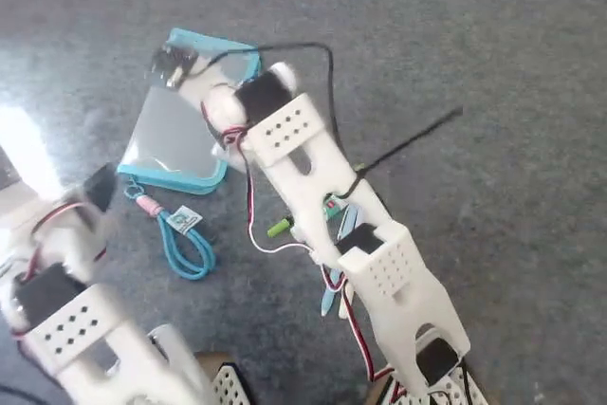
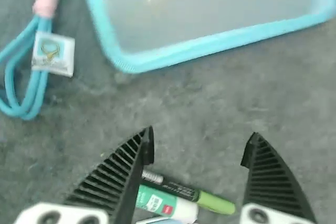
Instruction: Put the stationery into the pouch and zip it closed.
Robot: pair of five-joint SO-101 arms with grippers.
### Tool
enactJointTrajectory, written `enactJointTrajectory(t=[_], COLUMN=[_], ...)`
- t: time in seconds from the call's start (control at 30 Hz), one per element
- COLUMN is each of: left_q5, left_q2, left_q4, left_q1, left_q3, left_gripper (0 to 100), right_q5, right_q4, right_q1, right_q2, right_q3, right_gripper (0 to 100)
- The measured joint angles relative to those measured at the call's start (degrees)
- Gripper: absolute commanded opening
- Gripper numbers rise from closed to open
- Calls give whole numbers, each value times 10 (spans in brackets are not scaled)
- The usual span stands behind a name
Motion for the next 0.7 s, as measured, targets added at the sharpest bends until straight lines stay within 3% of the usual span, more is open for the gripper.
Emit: enactJointTrajectory(t=[0.13, 0.3, 0.47, 0.7], left_q5=[-47, -110, -141, -143], left_q2=[0, 0, 4, 4], left_q4=[-36, -81, -121, -167], left_q1=[-93, -155, -251, -390], left_q3=[37, 91, 99, 84], left_gripper=[409, 409, 409, 408], right_q5=[-51, -125, -135, -145], right_q4=[0, 0, 0, -4], right_q1=[-10, -54, -111, -138], right_q2=[0, 0, 0, 0], right_q3=[39, 41, 41, 42], right_gripper=[273, 273, 270, 270])
